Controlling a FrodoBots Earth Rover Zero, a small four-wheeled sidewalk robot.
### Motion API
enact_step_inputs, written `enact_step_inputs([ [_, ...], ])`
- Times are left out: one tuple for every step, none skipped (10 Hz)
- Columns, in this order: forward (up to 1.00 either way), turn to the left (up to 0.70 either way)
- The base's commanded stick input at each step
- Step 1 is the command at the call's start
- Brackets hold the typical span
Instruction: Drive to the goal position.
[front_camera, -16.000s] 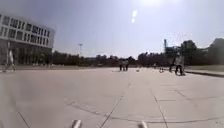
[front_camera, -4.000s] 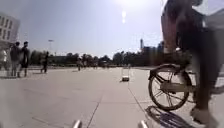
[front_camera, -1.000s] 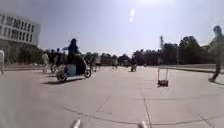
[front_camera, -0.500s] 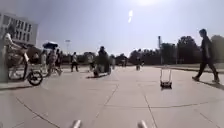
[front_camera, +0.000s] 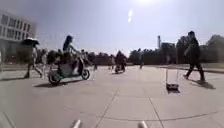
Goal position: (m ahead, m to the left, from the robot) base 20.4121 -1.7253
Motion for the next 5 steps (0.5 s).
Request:
enact_step_inputs([
  [0.70,0.00],
  [0.70,0.00],
  [0.70,0.00],
  [0.70,0.00],
  [0.70,0.00],
])
